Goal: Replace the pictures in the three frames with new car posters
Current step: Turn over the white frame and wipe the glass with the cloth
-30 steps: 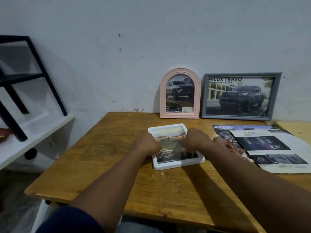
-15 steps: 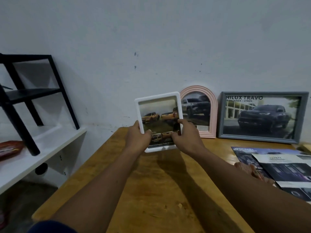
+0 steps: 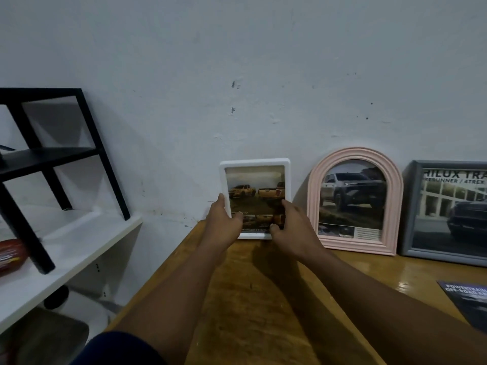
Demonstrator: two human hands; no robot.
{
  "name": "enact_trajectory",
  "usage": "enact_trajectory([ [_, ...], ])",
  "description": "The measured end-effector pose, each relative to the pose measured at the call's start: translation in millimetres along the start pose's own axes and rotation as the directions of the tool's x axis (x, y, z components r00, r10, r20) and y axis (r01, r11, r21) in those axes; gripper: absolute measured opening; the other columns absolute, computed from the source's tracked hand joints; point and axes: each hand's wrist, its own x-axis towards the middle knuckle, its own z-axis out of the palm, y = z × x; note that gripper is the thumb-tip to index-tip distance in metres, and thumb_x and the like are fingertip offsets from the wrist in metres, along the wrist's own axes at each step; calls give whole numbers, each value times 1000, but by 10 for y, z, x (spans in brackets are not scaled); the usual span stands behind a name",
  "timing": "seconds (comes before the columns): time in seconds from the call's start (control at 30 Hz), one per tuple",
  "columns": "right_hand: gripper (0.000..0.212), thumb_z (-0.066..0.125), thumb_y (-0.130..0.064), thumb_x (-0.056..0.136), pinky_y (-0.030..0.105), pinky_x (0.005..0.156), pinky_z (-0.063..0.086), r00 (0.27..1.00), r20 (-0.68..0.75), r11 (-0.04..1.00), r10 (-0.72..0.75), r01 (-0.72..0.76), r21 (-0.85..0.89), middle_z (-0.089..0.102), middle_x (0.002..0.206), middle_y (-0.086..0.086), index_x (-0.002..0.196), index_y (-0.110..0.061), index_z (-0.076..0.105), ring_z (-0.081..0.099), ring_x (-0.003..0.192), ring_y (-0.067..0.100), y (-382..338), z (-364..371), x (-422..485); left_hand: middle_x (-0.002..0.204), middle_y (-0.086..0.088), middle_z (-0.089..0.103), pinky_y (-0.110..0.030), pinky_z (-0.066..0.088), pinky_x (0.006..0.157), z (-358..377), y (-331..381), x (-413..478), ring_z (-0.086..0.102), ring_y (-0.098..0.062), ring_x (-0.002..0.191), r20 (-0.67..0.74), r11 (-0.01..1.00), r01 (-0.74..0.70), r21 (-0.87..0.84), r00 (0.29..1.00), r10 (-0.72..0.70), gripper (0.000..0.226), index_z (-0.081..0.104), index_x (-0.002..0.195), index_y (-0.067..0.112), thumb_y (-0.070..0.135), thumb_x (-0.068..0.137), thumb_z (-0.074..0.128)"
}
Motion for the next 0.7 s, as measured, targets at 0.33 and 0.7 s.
enact_trajectory([
  [0.33, 66, 65, -21, 89, 41, 104, 48, 998, -17, 995, 67, -68, -77, 36, 148, 8, 146, -18, 31, 47, 128, 27, 226, 177, 290, 164, -5, 30, -28, 51, 95, 212, -39, 286, 44, -28, 141, 64, 998, -8, 54, 998, 5, 72, 14, 163, 27, 21, 104, 56],
  [0.7, 63, 65, -20, 88, 40, 99, 50, 995, -20, 991, 93, -95, -90, 42, 143, 8, 144, -18, 36, 51, 123, 29, 124, 77, 283, 168, 0, 23, -38, 38, 112, 123, 105, 79, 33, -29, 149, 116, 990, -46, 133, 993, 31, 70, 15, 162, 29, 22, 105, 55],
])
